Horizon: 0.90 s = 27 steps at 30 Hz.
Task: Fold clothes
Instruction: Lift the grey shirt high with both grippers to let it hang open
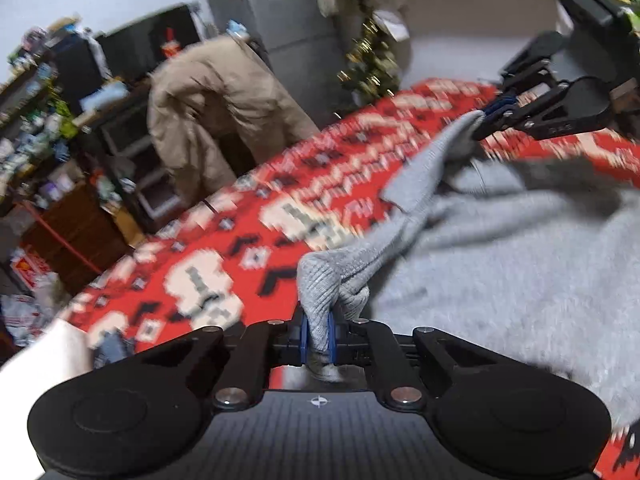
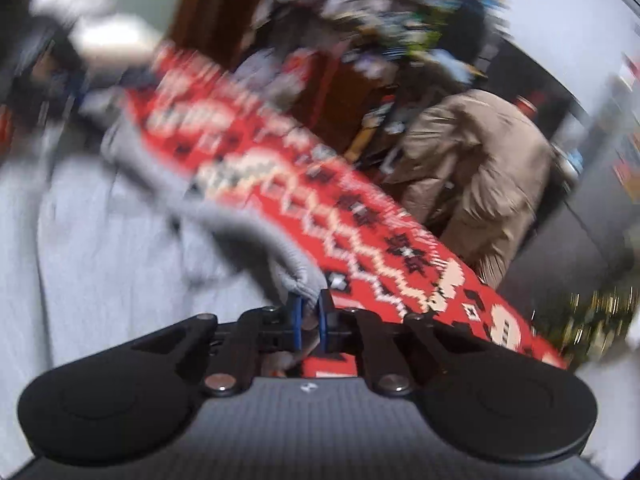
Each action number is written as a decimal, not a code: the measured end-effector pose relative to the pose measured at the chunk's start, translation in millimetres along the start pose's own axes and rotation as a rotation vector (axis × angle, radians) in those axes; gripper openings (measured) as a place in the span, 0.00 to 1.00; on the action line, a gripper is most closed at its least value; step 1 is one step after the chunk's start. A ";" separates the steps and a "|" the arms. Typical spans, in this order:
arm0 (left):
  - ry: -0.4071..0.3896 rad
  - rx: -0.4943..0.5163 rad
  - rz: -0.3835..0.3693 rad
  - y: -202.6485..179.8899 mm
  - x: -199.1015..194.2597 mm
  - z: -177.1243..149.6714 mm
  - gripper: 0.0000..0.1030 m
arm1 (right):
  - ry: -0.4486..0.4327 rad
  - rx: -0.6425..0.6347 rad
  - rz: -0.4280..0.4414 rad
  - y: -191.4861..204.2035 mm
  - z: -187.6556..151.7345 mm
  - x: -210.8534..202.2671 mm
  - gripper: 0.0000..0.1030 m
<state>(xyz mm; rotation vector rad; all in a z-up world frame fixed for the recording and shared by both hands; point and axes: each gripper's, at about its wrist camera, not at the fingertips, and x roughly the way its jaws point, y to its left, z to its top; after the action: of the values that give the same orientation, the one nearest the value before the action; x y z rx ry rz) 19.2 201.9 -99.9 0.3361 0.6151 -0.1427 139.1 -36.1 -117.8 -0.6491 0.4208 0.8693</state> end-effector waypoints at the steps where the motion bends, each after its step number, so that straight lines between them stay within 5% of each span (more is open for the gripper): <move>1: -0.024 -0.011 0.016 1.1 -7.7 5.2 0.08 | -0.026 0.050 -0.012 -4.2 3.8 -9.5 0.08; 8: -0.247 -0.087 0.091 9.9 -93.6 62.3 0.08 | -0.214 0.213 -0.127 -30.3 40.7 -103.2 0.07; 27: -0.715 -0.045 0.198 -30.1 -325.9 172.9 0.08 | -0.678 0.140 -0.334 -31.6 111.0 -425.5 0.07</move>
<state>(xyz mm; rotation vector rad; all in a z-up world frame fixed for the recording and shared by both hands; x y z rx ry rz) -157.7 123.6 215.6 0.2755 -0.1228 -0.0507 -75.0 -216.2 223.0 -0.2537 -0.2332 0.6810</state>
